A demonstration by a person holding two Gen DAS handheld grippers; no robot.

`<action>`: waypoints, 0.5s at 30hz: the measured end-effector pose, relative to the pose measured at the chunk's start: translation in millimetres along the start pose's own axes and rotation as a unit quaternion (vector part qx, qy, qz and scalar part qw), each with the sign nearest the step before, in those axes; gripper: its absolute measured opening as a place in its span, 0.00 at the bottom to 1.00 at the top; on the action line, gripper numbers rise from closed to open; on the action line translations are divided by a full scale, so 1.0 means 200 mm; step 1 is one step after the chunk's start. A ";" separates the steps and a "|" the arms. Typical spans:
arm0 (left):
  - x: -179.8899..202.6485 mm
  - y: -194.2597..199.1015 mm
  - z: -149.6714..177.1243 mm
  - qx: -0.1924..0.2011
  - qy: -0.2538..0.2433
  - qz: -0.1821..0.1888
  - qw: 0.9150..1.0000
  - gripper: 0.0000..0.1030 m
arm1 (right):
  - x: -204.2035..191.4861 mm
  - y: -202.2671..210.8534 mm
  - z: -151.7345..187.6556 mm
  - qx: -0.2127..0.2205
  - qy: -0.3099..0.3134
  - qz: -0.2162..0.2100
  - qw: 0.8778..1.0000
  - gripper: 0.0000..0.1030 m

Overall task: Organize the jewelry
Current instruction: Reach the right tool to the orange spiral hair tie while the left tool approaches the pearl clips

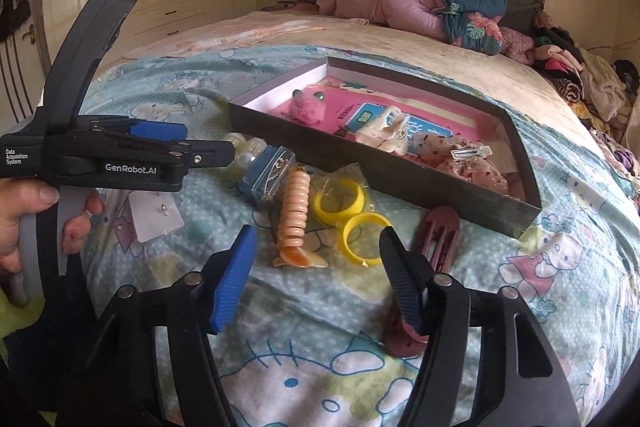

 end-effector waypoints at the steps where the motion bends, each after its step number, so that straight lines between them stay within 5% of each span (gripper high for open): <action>1: 0.00 -0.01 0.00 -0.003 0.001 0.002 1.000 0.67 | -0.01 -0.02 0.00 -0.004 -0.001 -0.005 1.000 0.50; 7: 0.02 -0.06 0.00 -0.014 0.001 0.017 1.000 0.64 | -0.05 -0.11 0.01 -0.026 -0.011 -0.025 0.999 0.36; 15: 0.05 -0.11 -0.02 -0.024 0.006 0.038 0.999 0.64 | -0.06 -0.18 0.03 -0.039 -0.020 -0.035 0.998 0.30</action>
Point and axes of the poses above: each gripper's, at about its wrist camera, not at the fingertips, and y roughly against the way its jaws point, x to its right, z to its underside, the point moved 10 cm from there along -y, roughly the way its jaws point, and after that the axes turned 4 degrees about x, right-handed, at the moved point
